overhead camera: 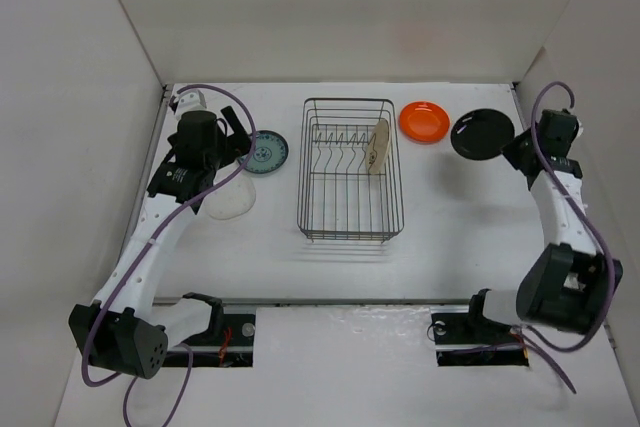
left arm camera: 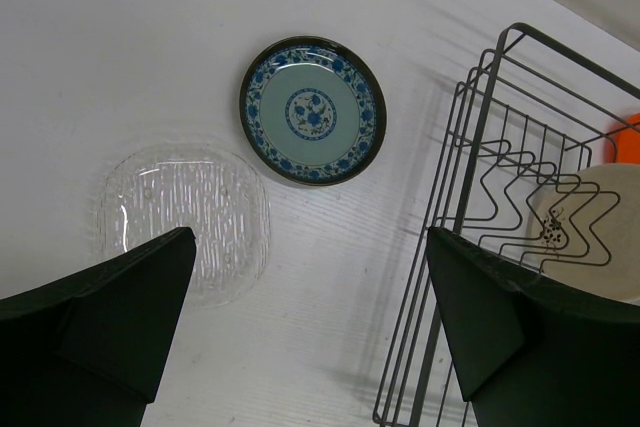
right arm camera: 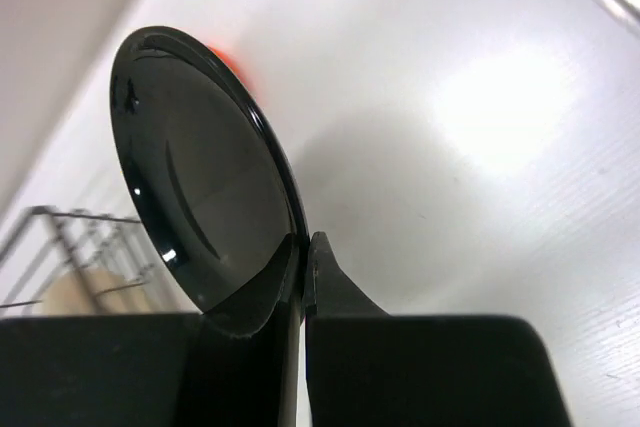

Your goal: Load the plates into the dish rack

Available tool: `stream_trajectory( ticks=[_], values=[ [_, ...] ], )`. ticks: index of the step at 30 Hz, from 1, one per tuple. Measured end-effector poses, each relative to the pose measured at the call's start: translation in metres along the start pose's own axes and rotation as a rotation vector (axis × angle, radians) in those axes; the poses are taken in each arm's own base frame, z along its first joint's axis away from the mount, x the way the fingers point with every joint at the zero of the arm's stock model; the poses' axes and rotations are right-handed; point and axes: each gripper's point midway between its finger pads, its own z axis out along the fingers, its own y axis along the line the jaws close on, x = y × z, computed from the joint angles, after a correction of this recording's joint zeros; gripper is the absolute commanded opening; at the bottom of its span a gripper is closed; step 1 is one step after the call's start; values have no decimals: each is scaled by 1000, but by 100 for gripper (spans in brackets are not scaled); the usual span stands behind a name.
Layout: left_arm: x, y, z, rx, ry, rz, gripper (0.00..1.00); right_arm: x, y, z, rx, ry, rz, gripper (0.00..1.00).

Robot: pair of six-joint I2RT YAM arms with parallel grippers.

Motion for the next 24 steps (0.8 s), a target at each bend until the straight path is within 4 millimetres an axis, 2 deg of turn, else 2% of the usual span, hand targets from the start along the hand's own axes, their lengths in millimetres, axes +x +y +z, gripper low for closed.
stream_trajectory(
  ticks=[4,6,9,13,17,24],
  values=[
    [0,0,0,-1,-1,-1,100,-33,48,-54,-59,-146,-50,0],
    [0,1,0,-4,-2,-1,100,-38,85,-76,-103,-183,-108,0],
    [-1,2,1,-15,-6,-2,100,-28,138,-108,-176,-205,-201,0],
    [-2,6,2,-38,-14,-2,100,-5,186,-140,-184,-218,-324,0],
    [-3,10,2,-57,-21,-6,100,18,212,-149,-106,-247,-433,0],
    [-3,13,2,-74,-23,-12,100,72,218,-134,79,-249,-649,0]
  ],
)
